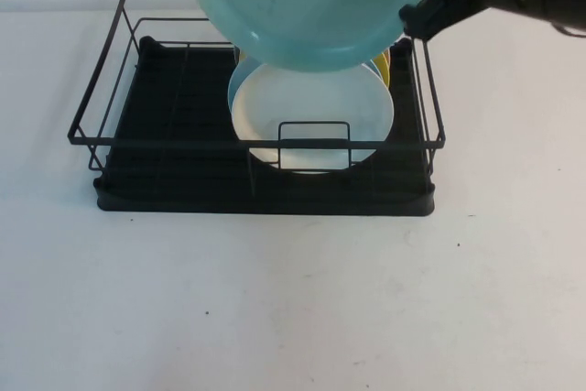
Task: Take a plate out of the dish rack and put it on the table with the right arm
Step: Place the plate from the table
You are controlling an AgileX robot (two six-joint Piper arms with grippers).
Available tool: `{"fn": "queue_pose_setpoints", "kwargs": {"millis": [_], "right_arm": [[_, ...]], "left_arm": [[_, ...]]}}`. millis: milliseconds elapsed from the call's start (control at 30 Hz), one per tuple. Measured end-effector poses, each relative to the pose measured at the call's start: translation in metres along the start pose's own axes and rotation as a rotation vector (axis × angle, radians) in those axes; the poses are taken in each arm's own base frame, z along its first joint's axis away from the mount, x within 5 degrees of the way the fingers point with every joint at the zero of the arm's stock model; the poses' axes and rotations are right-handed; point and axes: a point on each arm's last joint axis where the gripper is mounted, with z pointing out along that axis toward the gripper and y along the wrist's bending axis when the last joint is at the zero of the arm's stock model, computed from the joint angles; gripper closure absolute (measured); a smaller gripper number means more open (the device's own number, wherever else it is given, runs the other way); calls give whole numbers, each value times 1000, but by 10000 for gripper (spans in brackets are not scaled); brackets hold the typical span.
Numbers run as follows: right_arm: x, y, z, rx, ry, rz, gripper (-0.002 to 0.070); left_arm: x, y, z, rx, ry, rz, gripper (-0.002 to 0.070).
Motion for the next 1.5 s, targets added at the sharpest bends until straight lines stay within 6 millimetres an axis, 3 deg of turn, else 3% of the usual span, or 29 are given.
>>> {"fn": "queue_pose_setpoints", "kwargs": {"millis": [167, 333, 433, 600, 700, 1000, 1167, 1367, 1433, 1500], "right_arm": [[-11, 13, -24, -120, 49, 179, 625], [12, 28, -33, -217, 367, 437, 625], [36, 36, -34, -227, 554, 550, 625], [96, 50, -24, -156, 752, 787, 626], [132, 59, -14, -119, 832, 902, 626], [205, 70, 33, -67, 933, 1060, 626], [224, 72, 45, -38, 935, 1113, 625], [232, 73, 49, -24, 942, 1111, 618], [233, 73, 49, -24, 945, 1106, 566], [233, 73, 49, -24, 945, 1106, 470]], "left_arm": [[0, 0, 0, 0, 0, 0, 679], [0, 0, 0, 0, 0, 0, 679], [0, 0, 0, 0, 0, 0, 679], [0, 0, 0, 0, 0, 0, 679], [0, 0, 0, 0, 0, 0, 679], [0, 0, 0, 0, 0, 0, 679], [0, 0, 0, 0, 0, 0, 679], [0, 0, 0, 0, 0, 0, 679], [0, 0, 0, 0, 0, 0, 679], [0, 0, 0, 0, 0, 0, 679]]}}
